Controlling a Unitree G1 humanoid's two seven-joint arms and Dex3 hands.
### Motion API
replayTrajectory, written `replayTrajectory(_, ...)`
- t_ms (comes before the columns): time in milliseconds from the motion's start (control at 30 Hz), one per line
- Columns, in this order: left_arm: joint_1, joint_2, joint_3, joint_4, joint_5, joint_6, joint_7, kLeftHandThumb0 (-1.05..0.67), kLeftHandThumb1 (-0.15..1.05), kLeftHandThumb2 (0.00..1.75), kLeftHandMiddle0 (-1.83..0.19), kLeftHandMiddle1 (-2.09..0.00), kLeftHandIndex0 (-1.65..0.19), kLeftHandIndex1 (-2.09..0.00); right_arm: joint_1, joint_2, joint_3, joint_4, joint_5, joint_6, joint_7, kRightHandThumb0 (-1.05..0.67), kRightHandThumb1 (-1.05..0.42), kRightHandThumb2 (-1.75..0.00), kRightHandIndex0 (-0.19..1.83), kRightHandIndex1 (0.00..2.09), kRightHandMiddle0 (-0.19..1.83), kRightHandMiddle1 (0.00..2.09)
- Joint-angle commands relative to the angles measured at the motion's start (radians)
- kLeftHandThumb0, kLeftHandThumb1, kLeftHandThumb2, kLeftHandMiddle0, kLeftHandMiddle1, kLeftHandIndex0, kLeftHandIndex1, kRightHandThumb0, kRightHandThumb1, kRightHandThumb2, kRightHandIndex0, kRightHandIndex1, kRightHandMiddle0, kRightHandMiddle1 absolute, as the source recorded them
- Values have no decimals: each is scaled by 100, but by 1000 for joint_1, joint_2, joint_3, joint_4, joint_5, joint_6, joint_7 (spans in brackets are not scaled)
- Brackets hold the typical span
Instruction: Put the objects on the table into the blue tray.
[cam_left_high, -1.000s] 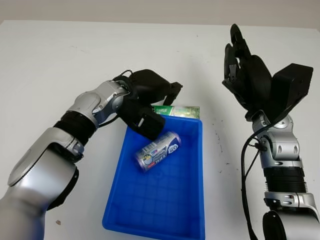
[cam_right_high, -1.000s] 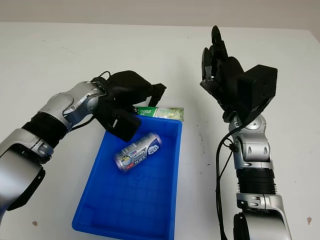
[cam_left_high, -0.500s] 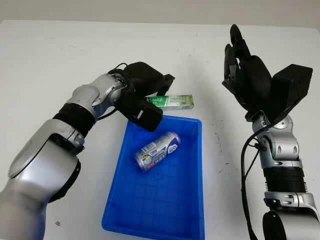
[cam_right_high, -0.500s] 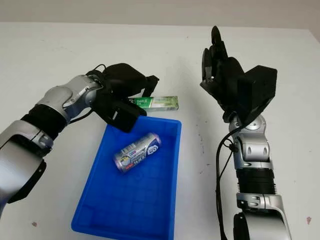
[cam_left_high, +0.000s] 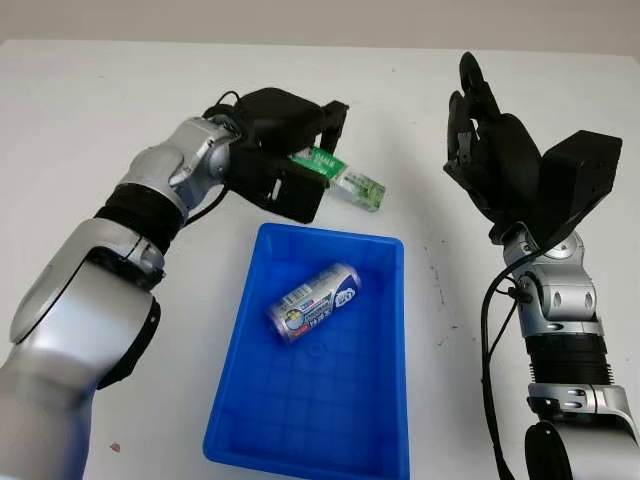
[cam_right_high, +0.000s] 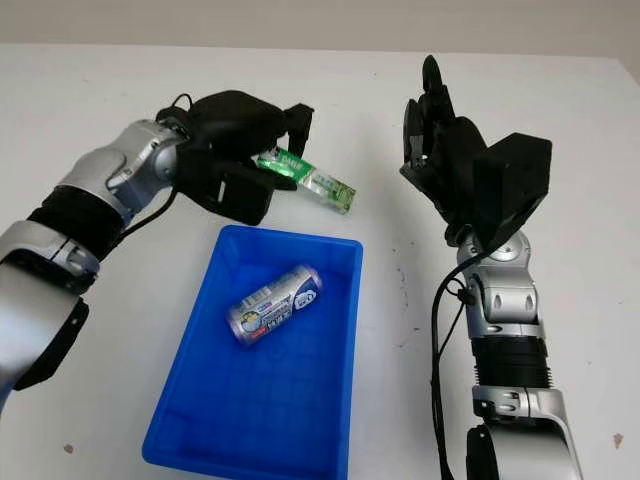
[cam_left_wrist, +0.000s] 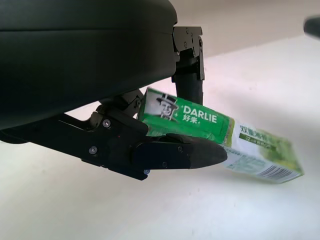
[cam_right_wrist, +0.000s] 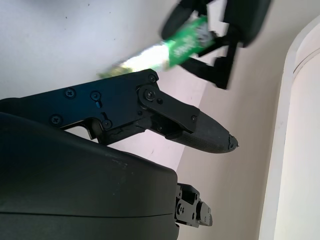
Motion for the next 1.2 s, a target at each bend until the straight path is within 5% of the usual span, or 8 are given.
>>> replayTrajectory(0,-61,19,61,-48,-54,32,-28,-37,105,44,-97,-209,-42,-209,-2,0,-3,1,1,-2,-1,-61,-105,-81,-19,0,-19,0)
replayTrajectory(233,-76,84,193,-203,-216,159,-213,-40,105,49,-85,-209,-43,-209,-7,-5,-4,9,3,9,2,-62,-105,-79,-19,0,-19,0)
replayTrajectory(600,-27,204,272,-417,-317,229,-370,-45,105,48,-99,-209,-67,-209,-33,-2,2,37,1,1,18,-61,-105,-81,-19,0,-19,0)
replayTrajectory(767,8,304,302,-567,-407,311,-599,-43,105,48,-100,-209,-66,-209,-42,-2,4,51,0,-7,21,-60,-105,-83,-19,0,-19,0)
replayTrajectory(1033,193,438,349,-935,-562,476,-858,-36,105,49,-53,-209,0,-209,-57,-10,10,63,-3,4,29,-62,-105,-81,-19,0,-19,0)
replayTrajectory(1167,261,465,352,-1051,-614,532,-908,-37,105,48,-47,-209,9,-207,-62,-7,12,72,-2,-7,34,-63,-105,-81,-19,0,-19,0)
